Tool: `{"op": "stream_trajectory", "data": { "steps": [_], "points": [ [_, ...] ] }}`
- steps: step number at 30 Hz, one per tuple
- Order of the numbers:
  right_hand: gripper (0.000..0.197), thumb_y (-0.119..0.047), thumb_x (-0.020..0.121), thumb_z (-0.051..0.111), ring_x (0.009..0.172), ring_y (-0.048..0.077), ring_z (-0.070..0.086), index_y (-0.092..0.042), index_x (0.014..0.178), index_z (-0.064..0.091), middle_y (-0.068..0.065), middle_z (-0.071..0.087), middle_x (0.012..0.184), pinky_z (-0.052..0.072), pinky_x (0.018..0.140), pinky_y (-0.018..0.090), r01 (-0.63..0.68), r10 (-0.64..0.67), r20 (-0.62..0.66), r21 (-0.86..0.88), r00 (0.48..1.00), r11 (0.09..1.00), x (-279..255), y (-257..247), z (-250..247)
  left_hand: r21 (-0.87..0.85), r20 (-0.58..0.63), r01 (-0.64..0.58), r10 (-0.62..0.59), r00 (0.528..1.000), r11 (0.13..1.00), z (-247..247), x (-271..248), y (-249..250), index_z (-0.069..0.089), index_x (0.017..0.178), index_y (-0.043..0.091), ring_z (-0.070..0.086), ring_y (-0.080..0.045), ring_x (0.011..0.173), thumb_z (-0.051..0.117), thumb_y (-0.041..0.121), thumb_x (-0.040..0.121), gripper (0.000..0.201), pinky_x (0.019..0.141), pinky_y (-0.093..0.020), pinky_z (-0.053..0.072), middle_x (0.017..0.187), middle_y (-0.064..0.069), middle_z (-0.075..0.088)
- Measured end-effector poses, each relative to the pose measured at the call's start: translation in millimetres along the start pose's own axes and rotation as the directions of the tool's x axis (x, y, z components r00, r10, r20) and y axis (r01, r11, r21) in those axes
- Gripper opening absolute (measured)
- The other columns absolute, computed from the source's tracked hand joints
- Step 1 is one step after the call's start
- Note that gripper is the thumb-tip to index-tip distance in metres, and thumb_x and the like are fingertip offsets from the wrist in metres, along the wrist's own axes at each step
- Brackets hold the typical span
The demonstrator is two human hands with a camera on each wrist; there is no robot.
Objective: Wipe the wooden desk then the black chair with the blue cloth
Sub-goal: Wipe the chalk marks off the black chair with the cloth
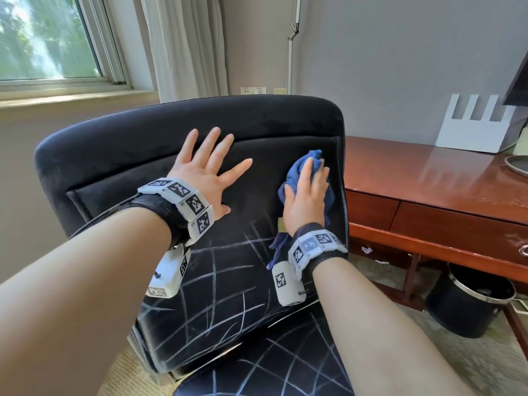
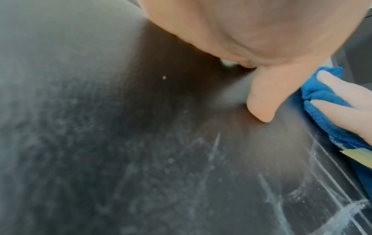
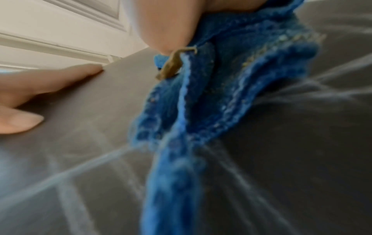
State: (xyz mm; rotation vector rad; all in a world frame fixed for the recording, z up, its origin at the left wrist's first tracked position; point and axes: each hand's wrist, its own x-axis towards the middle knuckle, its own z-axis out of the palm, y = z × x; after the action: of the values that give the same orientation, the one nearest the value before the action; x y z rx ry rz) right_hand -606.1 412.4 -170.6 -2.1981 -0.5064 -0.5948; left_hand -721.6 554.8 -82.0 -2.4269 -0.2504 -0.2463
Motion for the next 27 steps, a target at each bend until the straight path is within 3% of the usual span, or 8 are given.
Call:
{"op": "stream_trajectory", "data": {
  "steps": [4, 9, 15, 20, 23, 25, 27],
  "points": [
    [0.063, -0.02, 0.098, 0.043, 0.144, 0.037, 0.001, -0.008, 0.149, 0.008, 0.022, 0.006, 0.155, 0.017, 0.115, 0.048, -0.125, 0.126, -0.086, 0.016, 0.988, 0.992, -18.4, 18.9, 9.0, -0.003, -0.003, -0.004, 0.004, 1.0, 1.0, 1.4, 0.4, -0.5, -0.022, 0.143, 0.038, -0.031, -0.034, 0.137, 0.043, 0.064, 0.086, 0.09, 0.109, -0.054, -0.02, 0.151, -0.011, -0.031],
    [0.063, -0.024, 0.1, 0.038, 0.143, 0.032, -0.014, -0.013, 0.15, 0.001, 0.012, -0.011, 0.156, 0.009, 0.117, 0.04, 0.046, -0.04, 0.135, -0.041, 0.99, 0.998, -51.7, 8.9, 27.1, 0.005, 0.0, 0.009, -0.009, 1.0, 1.0, 2.9, 0.6, -1.2, -0.023, 0.143, 0.038, -0.031, -0.034, 0.137, 0.043, 0.064, 0.086, 0.091, 0.109, -0.054, -0.02, 0.151, -0.011, -0.031],
    [0.064, -0.024, 0.099, 0.04, 0.144, 0.03, -0.009, -0.015, 0.15, 0.002, 0.012, -0.006, 0.157, 0.017, 0.114, 0.043, 0.039, -0.039, 0.033, -0.013, 0.999, 0.999, -3.3, 12.4, 6.9, 0.009, -0.004, 0.0, 0.0, 1.0, 1.0, 2.3, 3.7, -0.2, -0.021, 0.144, 0.038, -0.03, -0.034, 0.138, 0.043, 0.065, 0.086, 0.09, 0.111, -0.054, -0.017, 0.151, -0.011, -0.03],
    [0.064, -0.022, 0.097, 0.043, 0.143, 0.033, 0.007, -0.013, 0.15, 0.008, 0.02, 0.005, 0.155, 0.022, 0.112, 0.041, -0.068, 0.073, -0.116, 0.047, 0.991, 0.997, 16.0, 39.1, -0.9, 0.001, -0.008, -0.013, 0.013, 1.0, 1.0, 1.3, 6.7, 1.3, -0.022, 0.143, 0.039, -0.03, -0.033, 0.138, 0.043, 0.064, 0.086, 0.09, 0.111, -0.054, -0.017, 0.151, -0.011, -0.03],
    [0.061, -0.018, 0.096, 0.045, 0.138, 0.033, 0.022, -0.008, 0.148, 0.017, 0.019, 0.017, 0.152, 0.021, 0.11, 0.035, -0.191, 0.238, -0.236, 0.205, 0.942, 0.96, 14.8, 61.9, -2.7, -0.006, -0.004, -0.009, 0.009, 1.0, 1.0, 1.3, 7.8, 4.9, -0.022, 0.143, 0.039, -0.03, -0.033, 0.138, 0.044, 0.062, 0.087, 0.09, 0.111, -0.054, -0.017, 0.151, -0.011, -0.03],
    [0.057, -0.019, 0.098, 0.041, 0.137, 0.031, 0.026, -0.009, 0.148, 0.018, 0.018, 0.02, 0.152, 0.024, 0.108, 0.032, -0.355, 0.426, -0.216, 0.301, 0.879, 0.885, 3.8, 79.8, -4.9, -0.019, -0.009, -0.004, 0.004, 1.0, 1.0, 1.4, 8.2, 7.1, -0.021, 0.144, 0.039, -0.03, -0.033, 0.138, 0.045, 0.061, 0.087, 0.09, 0.111, -0.053, -0.018, 0.151, -0.011, -0.03],
    [0.055, -0.021, 0.099, 0.037, 0.14, 0.031, 0.023, -0.011, 0.149, 0.016, 0.017, 0.016, 0.153, 0.024, 0.109, 0.034, -0.454, 0.505, -0.157, 0.273, 0.849, 0.848, -13.9, 89.6, -2.7, -0.025, -0.019, -0.006, 0.006, 1.0, 1.0, 0.9, 8.2, 7.2, -0.02, 0.144, 0.039, -0.03, -0.032, 0.138, 0.046, 0.06, 0.087, 0.09, 0.111, -0.052, -0.018, 0.152, -0.011, -0.029]
  ]
}}
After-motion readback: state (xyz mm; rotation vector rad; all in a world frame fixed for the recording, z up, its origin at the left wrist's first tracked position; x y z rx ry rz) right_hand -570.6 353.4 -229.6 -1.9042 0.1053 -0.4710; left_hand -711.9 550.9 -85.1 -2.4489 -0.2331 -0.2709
